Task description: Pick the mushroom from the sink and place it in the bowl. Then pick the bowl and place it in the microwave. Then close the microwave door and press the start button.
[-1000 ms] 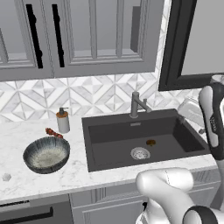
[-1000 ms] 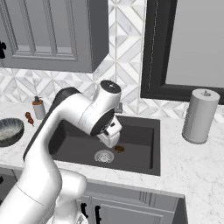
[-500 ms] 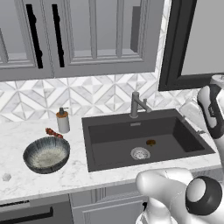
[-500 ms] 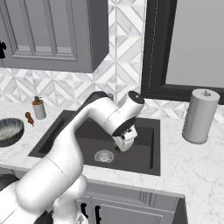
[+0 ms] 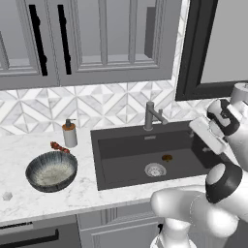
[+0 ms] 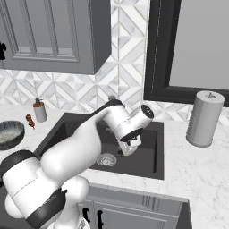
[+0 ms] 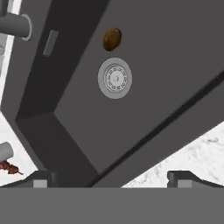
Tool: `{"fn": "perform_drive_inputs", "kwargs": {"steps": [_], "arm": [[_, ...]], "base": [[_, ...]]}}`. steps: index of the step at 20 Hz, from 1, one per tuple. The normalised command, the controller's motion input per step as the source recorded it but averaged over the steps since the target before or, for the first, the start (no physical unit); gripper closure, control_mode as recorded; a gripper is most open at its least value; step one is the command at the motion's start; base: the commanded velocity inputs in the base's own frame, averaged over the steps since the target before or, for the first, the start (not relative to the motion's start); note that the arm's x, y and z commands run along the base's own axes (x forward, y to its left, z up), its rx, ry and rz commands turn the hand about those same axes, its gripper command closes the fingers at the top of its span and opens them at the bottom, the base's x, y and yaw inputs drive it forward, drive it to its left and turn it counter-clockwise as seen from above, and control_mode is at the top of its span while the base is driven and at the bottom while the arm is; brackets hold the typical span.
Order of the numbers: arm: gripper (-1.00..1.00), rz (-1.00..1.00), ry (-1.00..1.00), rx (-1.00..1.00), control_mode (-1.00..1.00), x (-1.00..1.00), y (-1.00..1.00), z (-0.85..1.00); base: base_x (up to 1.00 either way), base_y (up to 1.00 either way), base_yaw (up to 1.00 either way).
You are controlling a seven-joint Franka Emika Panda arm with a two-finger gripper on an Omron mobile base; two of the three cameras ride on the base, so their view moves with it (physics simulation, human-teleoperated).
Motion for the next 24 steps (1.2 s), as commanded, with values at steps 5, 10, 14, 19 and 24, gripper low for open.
{"fn": "perform_drive_inputs", "kwargs": {"steps": [5,10,14,19,24], "arm": [[-1.0,0.0,0.16,0.14,-1.0,0.53,-0.19,-0.44],[-1.0,-0.02,0.06,0.05,-1.0,0.37,-0.28,-0.41],[-1.0,-0.11,0.0,0.0,-1.0,0.37,-0.02,-0.44],[-1.0,-0.05,0.03,0.0,-1.0,0.39,0.0,-0.38],[-1.0,0.0,0.01,0.0,-1.0,0.35,0.0,-0.38]], "base": [[0.0,0.0,0.0],[0.0,0.0,0.0],[0.0,0.0,0.0],[0.0,0.0,0.0],[0.0,0.0,0.0]]}}
